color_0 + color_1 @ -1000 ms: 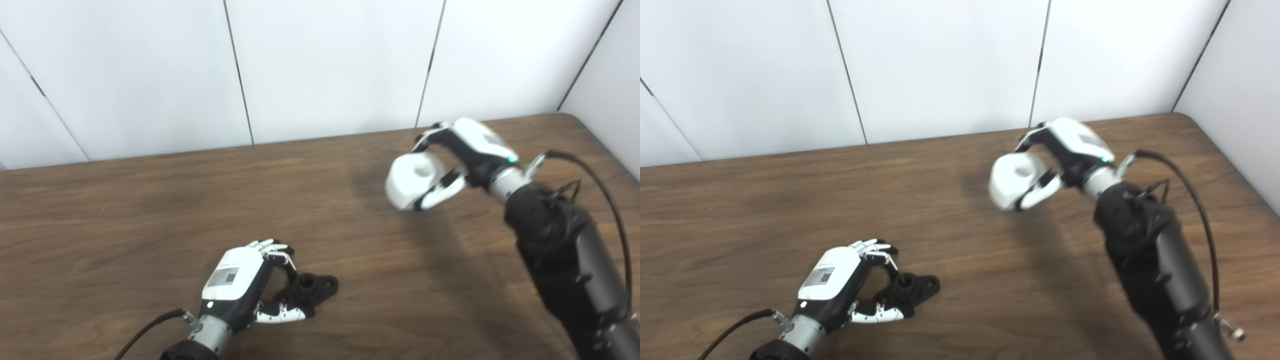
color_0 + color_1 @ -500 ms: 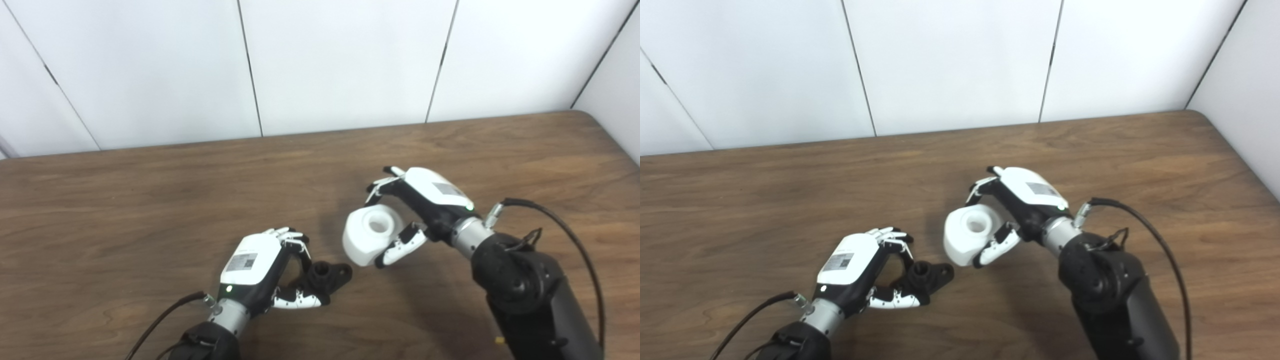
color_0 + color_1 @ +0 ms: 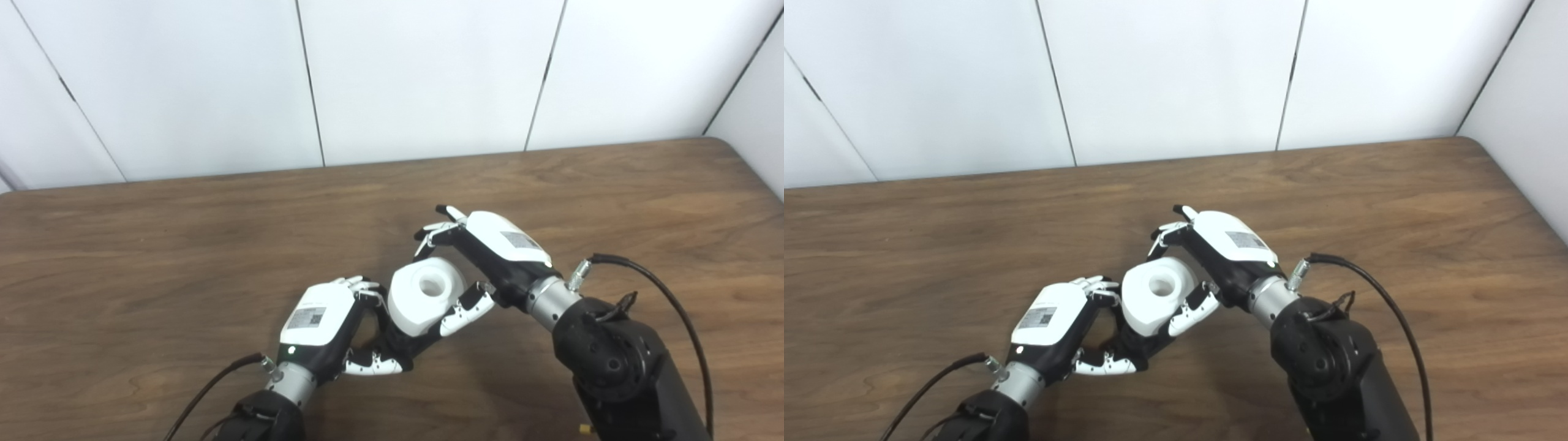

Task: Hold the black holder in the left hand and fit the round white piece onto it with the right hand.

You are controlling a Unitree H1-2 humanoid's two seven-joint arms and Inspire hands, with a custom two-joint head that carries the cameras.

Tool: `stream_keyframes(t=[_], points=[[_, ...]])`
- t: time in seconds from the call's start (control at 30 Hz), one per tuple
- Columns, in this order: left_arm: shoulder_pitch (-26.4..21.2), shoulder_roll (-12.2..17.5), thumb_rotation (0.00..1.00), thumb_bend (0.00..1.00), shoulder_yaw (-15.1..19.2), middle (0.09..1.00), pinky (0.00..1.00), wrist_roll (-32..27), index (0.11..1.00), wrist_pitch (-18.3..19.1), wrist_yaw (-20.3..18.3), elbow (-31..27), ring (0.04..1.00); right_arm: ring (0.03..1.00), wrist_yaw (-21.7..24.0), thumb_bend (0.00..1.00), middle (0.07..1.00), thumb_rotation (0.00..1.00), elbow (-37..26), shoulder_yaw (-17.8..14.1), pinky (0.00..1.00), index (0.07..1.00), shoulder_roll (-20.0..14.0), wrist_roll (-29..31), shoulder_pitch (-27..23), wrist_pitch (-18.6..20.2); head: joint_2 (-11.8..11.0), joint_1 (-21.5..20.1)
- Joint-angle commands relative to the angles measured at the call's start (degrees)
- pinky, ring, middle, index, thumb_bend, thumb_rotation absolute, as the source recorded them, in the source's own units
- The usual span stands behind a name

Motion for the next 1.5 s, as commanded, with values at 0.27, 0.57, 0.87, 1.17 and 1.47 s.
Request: stream_keyframes(t=[0.27,0.57,0.87,1.17,1.47], points=[[0.5,-0.6,0.05,0.52,-2.6,0.794,0.88,1.1,0.486,0.6,-4.2,3.4,0.877,0.992,-0.2,0.52,0.822,0.14,-3.3,-0.4,0.9,0.482,1.2,0.3,-3.4,0.1,0.1,0.3],[0.1,-0.5,0.05,0.52,-3.0,0.792,0.88,1.1,0.486,0.9,-4.5,3.5,0.875,0.985,1.0,0.52,0.821,0.14,-4.0,-0.7,0.86,0.482,1.0,0.2,-4.6,0.7,0.3,0.5],[0.0,-0.5,0.05,0.52,-3.1,0.789,0.88,1.0,0.486,1.1,-4.5,3.4,0.87,0.975,3.6,0.52,0.813,0.14,-4.4,-0.5,0.89,0.482,0.1,-0.1,-4.8,1.2,0.7,0.6],[-0.1,-0.5,0.05,0.52,-3.1,0.79,0.88,0.8,0.486,1.3,-4.7,2.9,0.874,0.974,10.2,0.52,0.814,0.14,-4.9,-1.5,0.97,0.483,-0.1,-3.4,-5.3,2.0,1.2,0.6],[-0.2,-0.4,0.05,0.52,-3.3,0.792,0.88,1.3,0.486,1.6,-5.2,2.7,0.874,0.972,11.0,0.52,0.812,0.14,-4.3,-1.9,0.96,0.483,0.0,-3.8,-4.5,1.8,1.5,0.7]])
